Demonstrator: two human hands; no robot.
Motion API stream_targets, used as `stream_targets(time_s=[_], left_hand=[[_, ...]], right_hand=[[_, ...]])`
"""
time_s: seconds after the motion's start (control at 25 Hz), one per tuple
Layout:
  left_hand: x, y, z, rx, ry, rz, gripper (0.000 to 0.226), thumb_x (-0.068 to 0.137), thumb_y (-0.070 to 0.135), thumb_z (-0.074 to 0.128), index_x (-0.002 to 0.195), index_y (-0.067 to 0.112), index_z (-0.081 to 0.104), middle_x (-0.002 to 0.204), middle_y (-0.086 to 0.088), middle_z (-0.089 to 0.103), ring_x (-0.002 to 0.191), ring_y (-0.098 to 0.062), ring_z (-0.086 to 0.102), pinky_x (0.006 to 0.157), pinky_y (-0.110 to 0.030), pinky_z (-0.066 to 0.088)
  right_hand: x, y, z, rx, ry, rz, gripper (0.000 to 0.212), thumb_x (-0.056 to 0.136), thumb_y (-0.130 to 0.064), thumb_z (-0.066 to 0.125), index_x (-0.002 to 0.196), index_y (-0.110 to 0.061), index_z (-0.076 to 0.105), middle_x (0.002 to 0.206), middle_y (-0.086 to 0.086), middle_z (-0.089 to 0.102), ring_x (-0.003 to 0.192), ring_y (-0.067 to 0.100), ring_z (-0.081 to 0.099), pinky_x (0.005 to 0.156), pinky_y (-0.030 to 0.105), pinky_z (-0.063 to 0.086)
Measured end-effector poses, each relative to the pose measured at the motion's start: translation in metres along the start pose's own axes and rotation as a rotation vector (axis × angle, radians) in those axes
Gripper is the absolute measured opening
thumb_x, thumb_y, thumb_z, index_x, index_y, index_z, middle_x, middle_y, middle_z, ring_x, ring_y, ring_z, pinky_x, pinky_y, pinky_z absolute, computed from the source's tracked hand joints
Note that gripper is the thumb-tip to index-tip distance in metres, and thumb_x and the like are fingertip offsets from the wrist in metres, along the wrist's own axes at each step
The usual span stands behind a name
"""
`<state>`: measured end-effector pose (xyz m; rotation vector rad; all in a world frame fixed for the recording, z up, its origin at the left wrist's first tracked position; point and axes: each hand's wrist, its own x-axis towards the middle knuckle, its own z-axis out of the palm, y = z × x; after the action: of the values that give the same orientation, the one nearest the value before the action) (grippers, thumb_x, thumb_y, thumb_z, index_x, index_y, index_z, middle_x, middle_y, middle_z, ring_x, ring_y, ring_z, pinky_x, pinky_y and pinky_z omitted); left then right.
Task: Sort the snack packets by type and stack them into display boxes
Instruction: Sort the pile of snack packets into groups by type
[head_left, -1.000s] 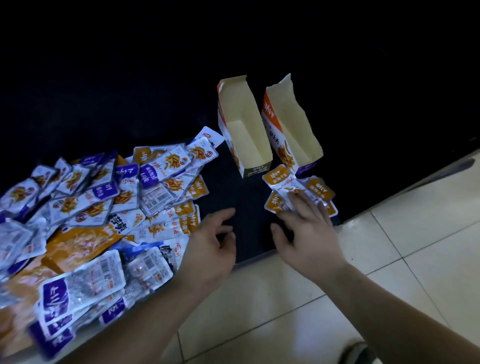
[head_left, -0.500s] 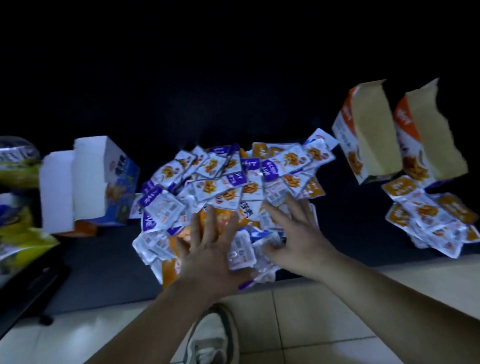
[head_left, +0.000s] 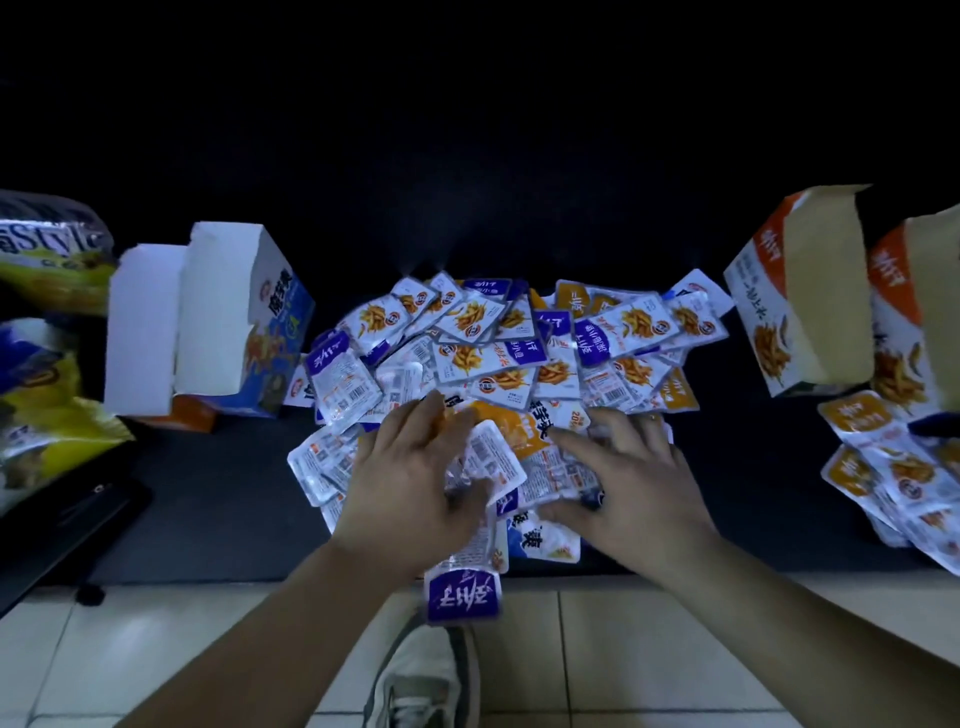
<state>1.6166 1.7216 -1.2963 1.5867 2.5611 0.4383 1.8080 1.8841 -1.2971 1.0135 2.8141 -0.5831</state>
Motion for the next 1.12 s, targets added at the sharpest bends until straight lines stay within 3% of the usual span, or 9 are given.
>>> stream_targets(time_s=[0.28, 0.44, 0.52, 0.6, 0.72, 0.8, 0.88, 0.96, 1.12], left_hand=[[0.012, -0.005, 0.001, -0.009, 0.131, -0.044, 0.065, 0.087, 0.035, 0.079, 0.144, 0.016, 0.055, 0.118, -0.004, 0.062, 0.104, -0.032, 0.059, 0.087, -0.050, 0.052], [0.014, 0.000, -0.016, -0.271, 0.036, -0.352, 0.053, 0.083, 0.040, 0.083, 0.126, 0.018, 0.064, 0.097, 0.002, 0.056, 0.071, -0.017, 0.057, 0.063, -0.031, 0.046], [0.009, 0.000, -0.024, -0.489, -0.007, -0.499, 0.032, 0.087, 0.041, 0.080, 0.104, 0.019, 0.064, 0.078, -0.002, 0.062, 0.060, -0.023, 0.059, 0.051, -0.039, 0.047], [-0.004, 0.000, -0.030, -0.760, 0.032, -0.606, 0.019, 0.096, 0.038, 0.071, 0.099, 0.022, 0.061, 0.082, -0.010, 0.071, 0.069, -0.033, 0.069, 0.057, -0.052, 0.057], [-0.038, 0.012, -0.030, -1.004, 0.029, -0.791, 0.015, 0.098, 0.033, 0.069, 0.101, 0.021, 0.062, 0.087, -0.010, 0.076, 0.073, -0.037, 0.074, 0.061, -0.060, 0.060], [-0.052, 0.018, -0.027, -0.979, -0.058, -0.852, 0.023, 0.091, 0.039, 0.077, 0.102, 0.026, 0.061, 0.087, 0.001, 0.078, 0.076, -0.025, 0.077, 0.070, -0.054, 0.063], [-0.057, 0.018, -0.024, -0.759, -0.120, -0.818, 0.035, 0.083, 0.051, 0.079, 0.100, 0.028, 0.058, 0.084, 0.011, 0.076, 0.079, -0.012, 0.074, 0.072, -0.042, 0.063], [-0.054, 0.020, -0.026, -0.529, -0.142, -0.756, 0.043, 0.081, 0.059, 0.077, 0.098, 0.027, 0.055, 0.082, 0.014, 0.072, 0.078, -0.007, 0.069, 0.065, -0.032, 0.057], [-0.052, 0.021, -0.023, -0.479, -0.116, -0.737, 0.043, 0.077, 0.058, 0.079, 0.090, 0.027, 0.052, 0.081, 0.014, 0.066, 0.073, -0.005, 0.066, 0.060, -0.031, 0.054]], right_hand=[[-0.011, -0.002, 0.016, 0.097, 0.070, 0.064, 0.074, 0.077, -0.074, 0.069, 0.142, -0.045, 0.047, 0.147, -0.011, 0.028, 0.138, 0.019, 0.034, 0.079, 0.036, 0.056], [-0.012, -0.020, 0.004, 0.033, 0.232, 0.019, 0.072, 0.070, -0.058, 0.079, 0.130, -0.028, 0.057, 0.134, 0.001, 0.038, 0.127, 0.028, 0.040, 0.090, 0.047, 0.053], [-0.023, -0.040, 0.009, 0.048, 0.317, -0.157, 0.057, 0.073, -0.053, 0.074, 0.121, -0.024, 0.062, 0.122, 0.000, 0.047, 0.114, 0.026, 0.048, 0.085, 0.044, 0.054], [-0.030, -0.056, 0.015, 0.094, 0.225, -0.161, 0.067, 0.076, -0.069, 0.063, 0.128, -0.027, 0.059, 0.128, -0.003, 0.046, 0.122, 0.024, 0.047, 0.089, 0.042, 0.054], [-0.021, -0.052, 0.016, -0.003, -0.031, -0.076, 0.101, 0.066, -0.092, 0.038, 0.152, -0.039, 0.036, 0.162, -0.004, 0.020, 0.153, 0.030, 0.013, 0.117, 0.053, 0.035], [-0.015, -0.038, 0.012, -0.025, -0.083, -0.083, 0.098, 0.066, -0.091, 0.031, 0.153, -0.045, 0.033, 0.168, -0.009, 0.011, 0.156, 0.028, 0.008, 0.116, 0.052, 0.037], [-0.014, -0.029, 0.011, -0.040, -0.017, -0.129, 0.083, 0.075, -0.081, 0.035, 0.148, -0.043, 0.044, 0.165, -0.007, 0.024, 0.152, 0.029, 0.023, 0.102, 0.050, 0.052], [-0.017, -0.026, 0.018, -0.046, 0.041, -0.161, 0.071, 0.082, -0.069, 0.041, 0.144, -0.037, 0.051, 0.160, -0.002, 0.034, 0.145, 0.030, 0.033, 0.087, 0.046, 0.057], [-0.022, -0.025, 0.019, 0.028, 0.090, -0.182, 0.063, 0.084, -0.050, 0.049, 0.145, -0.036, 0.053, 0.148, -0.002, 0.035, 0.137, 0.023, 0.032, 0.070, 0.039, 0.058]])
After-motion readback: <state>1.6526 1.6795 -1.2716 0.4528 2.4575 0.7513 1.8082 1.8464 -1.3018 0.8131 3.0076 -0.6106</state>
